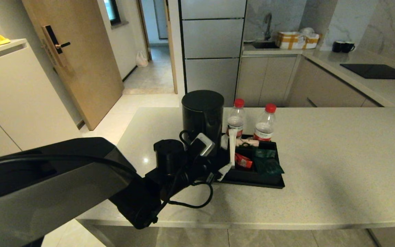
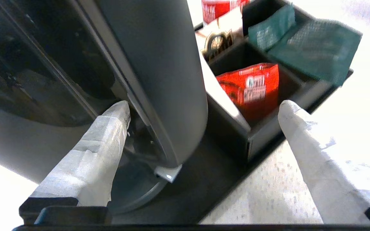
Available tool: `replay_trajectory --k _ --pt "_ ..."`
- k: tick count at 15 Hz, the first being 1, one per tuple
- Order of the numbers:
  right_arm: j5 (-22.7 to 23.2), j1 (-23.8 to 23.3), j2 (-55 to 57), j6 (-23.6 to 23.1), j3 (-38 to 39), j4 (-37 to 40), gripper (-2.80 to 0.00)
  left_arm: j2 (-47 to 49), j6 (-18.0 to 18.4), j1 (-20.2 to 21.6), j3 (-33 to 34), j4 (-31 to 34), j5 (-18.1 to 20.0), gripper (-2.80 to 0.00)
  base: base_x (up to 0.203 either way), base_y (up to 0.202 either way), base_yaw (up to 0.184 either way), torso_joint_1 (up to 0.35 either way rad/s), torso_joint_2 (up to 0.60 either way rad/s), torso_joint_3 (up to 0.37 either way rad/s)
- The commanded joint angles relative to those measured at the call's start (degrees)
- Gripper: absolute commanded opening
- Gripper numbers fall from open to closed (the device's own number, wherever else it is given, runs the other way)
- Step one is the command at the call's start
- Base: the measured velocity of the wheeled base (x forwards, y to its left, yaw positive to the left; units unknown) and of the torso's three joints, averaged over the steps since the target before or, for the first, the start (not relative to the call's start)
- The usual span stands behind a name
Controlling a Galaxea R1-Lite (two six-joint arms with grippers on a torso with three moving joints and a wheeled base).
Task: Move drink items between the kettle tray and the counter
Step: Return the kettle to its original position
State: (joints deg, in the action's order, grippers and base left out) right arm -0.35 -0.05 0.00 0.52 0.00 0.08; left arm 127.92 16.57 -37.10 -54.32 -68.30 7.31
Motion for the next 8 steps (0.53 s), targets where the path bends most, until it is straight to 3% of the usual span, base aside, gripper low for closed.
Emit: replay_trajectory --k 1,8 --pt "0.0 -0.1 -0.1 0.0 0.0 0.0 -2.80 0.0 0.0 0.1 -0.4 -1.4 -0.1 0.00 0.000 0.000 0.000 0.000 0.00 0.000" --pt "0.0 0.0 -0.1 0.0 0.0 -0.1 -2.80 0.6 0.0 0.4 0.5 -1.2 -1.7 0.00 0.000 0.000 0.000 0.000 0.00 0.000"
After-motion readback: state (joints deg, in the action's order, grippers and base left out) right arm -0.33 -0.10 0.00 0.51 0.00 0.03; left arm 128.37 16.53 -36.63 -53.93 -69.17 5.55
